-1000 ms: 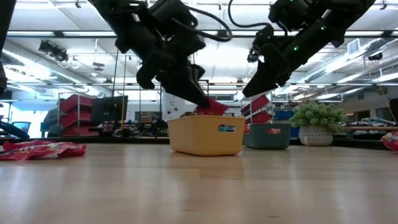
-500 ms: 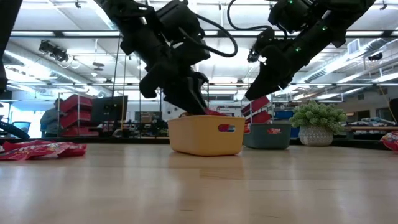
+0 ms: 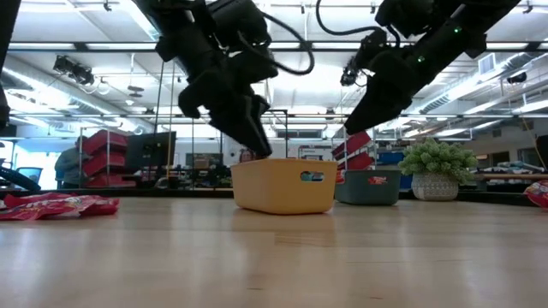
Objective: Sort candy
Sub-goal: Put the red candy into the yellow bin
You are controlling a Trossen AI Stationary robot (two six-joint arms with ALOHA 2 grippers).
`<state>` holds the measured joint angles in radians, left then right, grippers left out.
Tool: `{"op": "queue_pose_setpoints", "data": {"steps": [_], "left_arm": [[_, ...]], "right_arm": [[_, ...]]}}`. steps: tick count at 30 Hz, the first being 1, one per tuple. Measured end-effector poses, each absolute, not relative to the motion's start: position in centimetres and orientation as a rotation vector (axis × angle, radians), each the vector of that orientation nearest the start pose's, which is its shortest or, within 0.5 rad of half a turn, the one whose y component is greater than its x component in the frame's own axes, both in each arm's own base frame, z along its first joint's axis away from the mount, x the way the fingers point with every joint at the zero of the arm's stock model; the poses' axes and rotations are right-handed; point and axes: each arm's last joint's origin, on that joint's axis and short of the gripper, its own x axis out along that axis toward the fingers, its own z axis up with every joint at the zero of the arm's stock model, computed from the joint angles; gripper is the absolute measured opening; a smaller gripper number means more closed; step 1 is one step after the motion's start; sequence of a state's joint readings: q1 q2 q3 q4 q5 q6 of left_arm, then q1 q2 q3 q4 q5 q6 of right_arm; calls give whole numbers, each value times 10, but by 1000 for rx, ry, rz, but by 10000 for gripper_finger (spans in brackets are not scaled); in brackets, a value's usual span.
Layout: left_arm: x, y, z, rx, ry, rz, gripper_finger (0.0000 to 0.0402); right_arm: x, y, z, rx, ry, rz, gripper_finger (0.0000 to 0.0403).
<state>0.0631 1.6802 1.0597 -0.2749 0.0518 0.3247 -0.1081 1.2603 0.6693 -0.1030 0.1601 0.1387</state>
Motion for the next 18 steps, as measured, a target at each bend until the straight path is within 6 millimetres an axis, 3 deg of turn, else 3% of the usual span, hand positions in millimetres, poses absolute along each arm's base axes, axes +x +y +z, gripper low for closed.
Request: {"op": "queue_pose_setpoints", "data": {"steps": [4,8,11,18], "left_arm": [[335,20,196,239,954,-144,105],[330,22,203,235,903,-159,59],[324,28,209,168,781,-217,12],[302,40,226,121,418,-246,3]], "right_arm": [[245,-28,207,110,698,-293,225],[238,-26,209,137,732,-301,203],[225,-22,209,187,807,-320,172],[186,-6,206,341,1061,-414,121]]}}
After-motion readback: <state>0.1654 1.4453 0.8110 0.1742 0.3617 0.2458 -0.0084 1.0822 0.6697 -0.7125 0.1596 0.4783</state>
